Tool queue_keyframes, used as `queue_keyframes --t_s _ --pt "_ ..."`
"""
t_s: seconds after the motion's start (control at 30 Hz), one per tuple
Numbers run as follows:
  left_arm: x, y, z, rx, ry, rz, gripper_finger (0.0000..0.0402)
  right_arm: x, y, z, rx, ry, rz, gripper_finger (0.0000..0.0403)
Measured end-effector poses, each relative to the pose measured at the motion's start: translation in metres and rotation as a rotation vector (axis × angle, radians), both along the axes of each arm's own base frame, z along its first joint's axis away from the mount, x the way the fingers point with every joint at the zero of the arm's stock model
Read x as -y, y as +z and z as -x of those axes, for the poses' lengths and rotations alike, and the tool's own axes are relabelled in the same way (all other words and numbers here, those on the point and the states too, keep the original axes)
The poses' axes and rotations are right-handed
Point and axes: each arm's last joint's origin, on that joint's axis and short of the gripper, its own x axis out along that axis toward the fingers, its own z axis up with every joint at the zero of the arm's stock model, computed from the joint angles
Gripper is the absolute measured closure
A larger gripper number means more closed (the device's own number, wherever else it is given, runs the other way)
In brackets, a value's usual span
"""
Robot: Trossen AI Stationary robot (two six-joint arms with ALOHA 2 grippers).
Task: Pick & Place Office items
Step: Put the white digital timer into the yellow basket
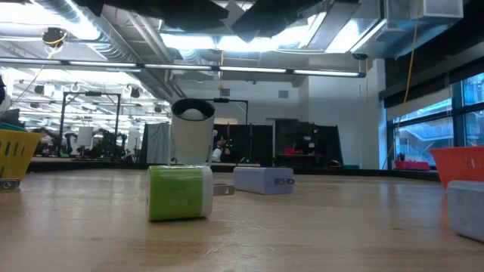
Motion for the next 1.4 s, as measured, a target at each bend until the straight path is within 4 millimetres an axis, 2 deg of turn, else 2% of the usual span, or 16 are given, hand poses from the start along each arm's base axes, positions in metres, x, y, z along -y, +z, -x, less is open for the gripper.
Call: queue_keyframes --t_s 0.13,0.3,0.73,1.07,1.17,1.4 --pt "0.0000 0.0000 0.0000 0.002 0.003 0.018 0.0169 -0.0005 0.0007 -0.0005 0.008 0.018 -0.011 0.0350" --pt "0.0005 0.0000 0.0000 0.005 -0.001 0.060 0.0202 -0.0006 0.0010 -0.0006 0.012 0.020 -0.013 0.0350" --pt "0.0017 0.0000 -0.0001 0.012 -0.020 0.174 0.0338 -0.0020 0.0009 -0.0006 0.009 0.062 -0.037 0.0350" --pt "0.0025 0.0008 -0.0002 0.019 -0.046 0.206 0.0339 -0.0028 0.0012 -0.0004 0.011 0.078 -0.060 0.0345" --pt "0.0026 0.0018 -0.0004 0.030 -0.047 0.208 0.0339 -0.0029 0.0012 -0.0004 0.012 0.067 -0.091 0.0297" --pt "0.0027 0.0025 0.0000 0.033 -0.055 0.206 0.0339 -0.0022 -0.0009 0.0006 -0.002 0.017 -0.137 0.0118"
